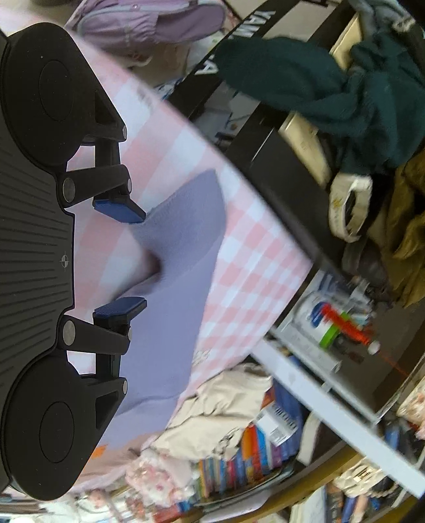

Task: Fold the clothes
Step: 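Move the left gripper to the lavender sleeve cuff and grasp it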

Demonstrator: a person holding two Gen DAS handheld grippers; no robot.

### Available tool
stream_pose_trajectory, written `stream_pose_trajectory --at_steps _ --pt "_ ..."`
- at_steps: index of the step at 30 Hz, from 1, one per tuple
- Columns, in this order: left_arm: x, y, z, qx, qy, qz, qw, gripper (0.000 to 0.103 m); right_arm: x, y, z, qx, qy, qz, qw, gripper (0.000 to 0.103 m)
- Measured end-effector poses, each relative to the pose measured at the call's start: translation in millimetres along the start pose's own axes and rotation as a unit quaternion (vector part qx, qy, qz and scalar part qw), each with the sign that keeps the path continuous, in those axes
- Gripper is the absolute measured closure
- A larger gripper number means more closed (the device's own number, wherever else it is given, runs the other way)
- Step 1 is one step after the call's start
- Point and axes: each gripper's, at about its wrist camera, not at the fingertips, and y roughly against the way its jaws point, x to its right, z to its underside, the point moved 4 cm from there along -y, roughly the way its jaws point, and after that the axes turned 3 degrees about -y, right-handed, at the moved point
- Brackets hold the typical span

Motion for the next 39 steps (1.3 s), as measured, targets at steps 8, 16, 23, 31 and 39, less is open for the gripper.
stream_pose_trajectory --at_steps 8,16,23,31,39 --pt "1.7 -2.6 -0.4 0.002 0.015 0.007 0.9999 0.055 6.1 0.4 2.5 -0.004 -0.011 0.006 1.0 0.0" --pt "-29.4 6.7 -15.0 0.036 0.064 -0.029 0.9969 0.055 10.6 1.2 4.0 -0.005 -0.017 0.009 1.0 0.0" --pt "-39.3 10.3 -19.4 0.062 0.043 -0.076 0.9943 0.055 7.9 0.0 3.4 -0.006 -0.01 0.005 1.0 0.0" --pt "-16.4 -10.6 -16.3 0.038 0.049 -0.005 0.9981 0.055 7.8 -0.5 4.3 -0.006 -0.012 0.004 1.0 0.0" --pt "0.8 -26.1 -14.7 0.026 0.054 0.021 0.998 0.055 14.7 1.3 7.0 -0.006 -0.023 0.01 1.0 0.0"
